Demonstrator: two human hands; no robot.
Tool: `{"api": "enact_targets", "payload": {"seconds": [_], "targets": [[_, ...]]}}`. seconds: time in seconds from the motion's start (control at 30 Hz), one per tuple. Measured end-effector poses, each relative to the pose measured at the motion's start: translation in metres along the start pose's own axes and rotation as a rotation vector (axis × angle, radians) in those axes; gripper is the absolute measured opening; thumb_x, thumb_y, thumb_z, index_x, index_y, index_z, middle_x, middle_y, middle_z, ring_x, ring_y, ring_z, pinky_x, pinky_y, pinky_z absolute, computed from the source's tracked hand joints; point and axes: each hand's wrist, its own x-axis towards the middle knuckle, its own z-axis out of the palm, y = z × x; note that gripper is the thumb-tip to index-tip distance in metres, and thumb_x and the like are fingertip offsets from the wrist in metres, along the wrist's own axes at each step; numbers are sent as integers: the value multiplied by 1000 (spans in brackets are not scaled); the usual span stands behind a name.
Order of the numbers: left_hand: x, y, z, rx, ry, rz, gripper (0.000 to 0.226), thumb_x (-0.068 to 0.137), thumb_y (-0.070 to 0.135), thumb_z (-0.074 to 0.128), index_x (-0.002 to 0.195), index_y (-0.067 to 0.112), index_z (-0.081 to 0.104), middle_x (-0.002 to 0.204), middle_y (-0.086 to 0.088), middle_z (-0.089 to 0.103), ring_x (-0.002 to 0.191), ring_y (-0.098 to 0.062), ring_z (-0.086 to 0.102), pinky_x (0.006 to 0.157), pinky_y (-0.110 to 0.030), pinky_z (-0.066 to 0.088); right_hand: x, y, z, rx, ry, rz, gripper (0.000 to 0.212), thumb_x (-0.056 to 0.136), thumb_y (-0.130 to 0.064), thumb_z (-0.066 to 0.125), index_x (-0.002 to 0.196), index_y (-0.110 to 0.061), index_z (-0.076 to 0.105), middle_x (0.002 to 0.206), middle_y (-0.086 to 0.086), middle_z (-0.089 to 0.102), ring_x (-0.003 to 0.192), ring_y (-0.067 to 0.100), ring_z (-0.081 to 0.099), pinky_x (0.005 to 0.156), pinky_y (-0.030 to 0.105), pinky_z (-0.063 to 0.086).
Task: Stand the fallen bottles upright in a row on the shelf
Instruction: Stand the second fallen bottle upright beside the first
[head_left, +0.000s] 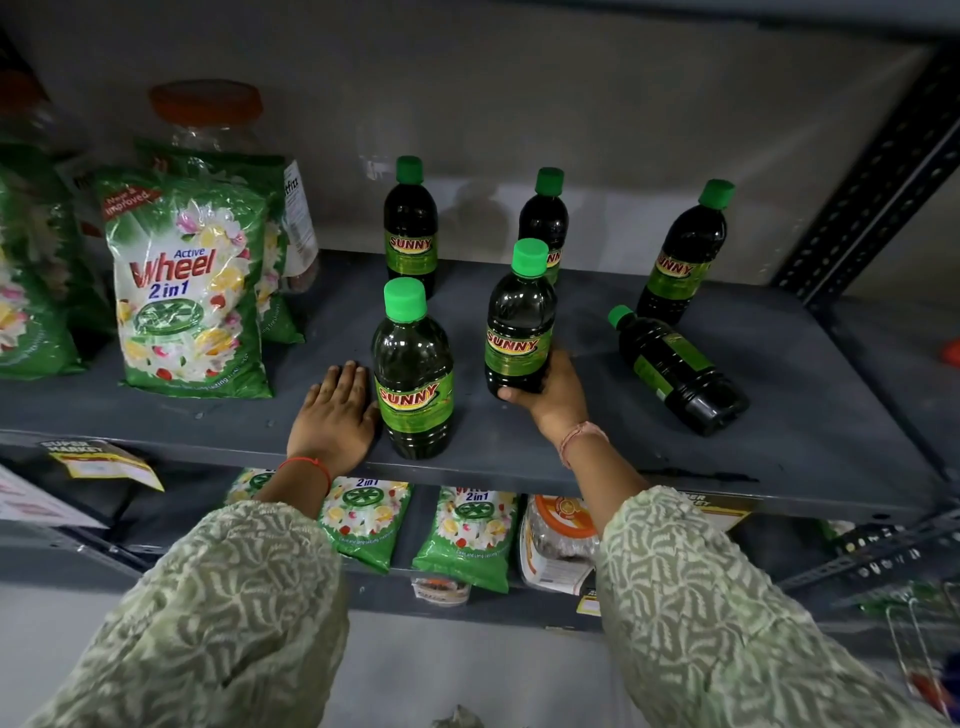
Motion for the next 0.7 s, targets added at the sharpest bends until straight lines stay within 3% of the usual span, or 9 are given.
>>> {"api": "enact_targets", "payload": {"seconds": [0.13,0.3,0.47,0.7], "targets": [[0,0,-1,-4,-6,-1,55,96,27,19,146,10,2,158,-8,0,147,-23,-1,121,-38,4,-15,-8,-2,-78,-38,3,52,68,-5,75,113,-3,50,119,17,60,111,28,55,85,25,38],[0,0,0,1,-12,13,55,96,26,21,146,9,5,158,-10,1,146,-26,0,120,-40,5,-51,-3,-2,-137,-82,-48,58,70,-12,75,120,-6,45,123,16,58,116,29,52,99,36,42],[1,-3,1,26,-26,33,55,96,27,19,146,8,4,158,-12,0,146,-29,-1,120,-43,6,-72,5,-3,-160,-123,-76,61,71,-17,75,122,-6,43,124,17,57,116,30,53,99,41,43],[1,-2,1,27,-30,38,55,96,27,18,146,9,2,158,-12,-2,146,-28,-3,120,-42,5,-76,2,-4,-179,-134,-73,61,72,-13,74,123,-4,42,127,17,54,119,29,50,99,31,38]]}}
